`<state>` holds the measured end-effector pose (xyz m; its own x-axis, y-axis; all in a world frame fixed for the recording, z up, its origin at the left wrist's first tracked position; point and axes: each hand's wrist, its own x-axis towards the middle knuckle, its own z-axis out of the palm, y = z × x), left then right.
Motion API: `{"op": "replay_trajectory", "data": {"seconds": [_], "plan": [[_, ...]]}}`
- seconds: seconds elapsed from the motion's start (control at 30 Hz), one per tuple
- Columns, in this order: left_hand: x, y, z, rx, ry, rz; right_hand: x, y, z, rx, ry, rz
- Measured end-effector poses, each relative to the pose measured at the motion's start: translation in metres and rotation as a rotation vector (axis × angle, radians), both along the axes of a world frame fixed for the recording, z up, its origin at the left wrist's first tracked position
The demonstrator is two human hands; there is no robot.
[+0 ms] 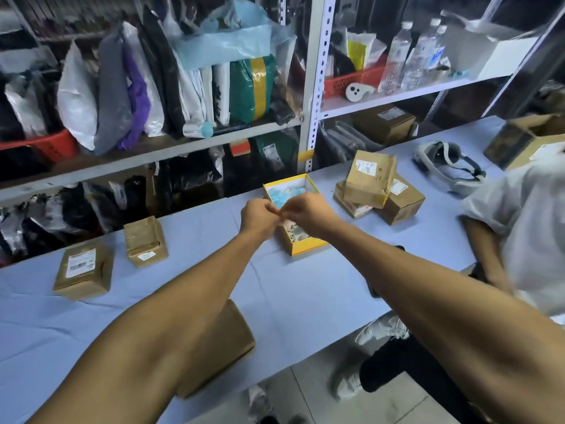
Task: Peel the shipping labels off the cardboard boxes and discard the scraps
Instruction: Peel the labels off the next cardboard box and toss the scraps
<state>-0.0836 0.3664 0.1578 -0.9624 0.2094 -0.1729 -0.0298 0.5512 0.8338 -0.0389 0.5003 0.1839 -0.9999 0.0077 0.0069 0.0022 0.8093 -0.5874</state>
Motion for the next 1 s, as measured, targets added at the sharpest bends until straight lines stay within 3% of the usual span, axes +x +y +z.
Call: {"op": "replay_trajectory", "data": {"seconds": [0.2, 0.37, 0.57, 0.73, 1.0], "plan": [[-0.031, 0.016, -0.007, 0.042, 0.116, -0.147, -0.032, 0.026, -0.007, -0.076, -0.016, -0.149], [-0.052, 0.021, -0.017, -0.038, 0.155, -0.326, -0.044, 0.036, -0.018, -0.114, -0.065, -0.195], [-0.073, 0.036, -0.036, -0.265, 0.276, -0.311, -0.065, 0.063, -0.036, -0.046, -0.057, -0.188], [-0.091, 0.056, -0.045, -0.542, 0.325, -0.419, -0.086, 0.092, -0.050, 0.096, -0.082, -0.202], [-0.118, 0.092, -0.049, -0.600, 0.318, -0.371, -0.111, 0.123, -0.068, 0.150, -0.142, -0.202]]}}
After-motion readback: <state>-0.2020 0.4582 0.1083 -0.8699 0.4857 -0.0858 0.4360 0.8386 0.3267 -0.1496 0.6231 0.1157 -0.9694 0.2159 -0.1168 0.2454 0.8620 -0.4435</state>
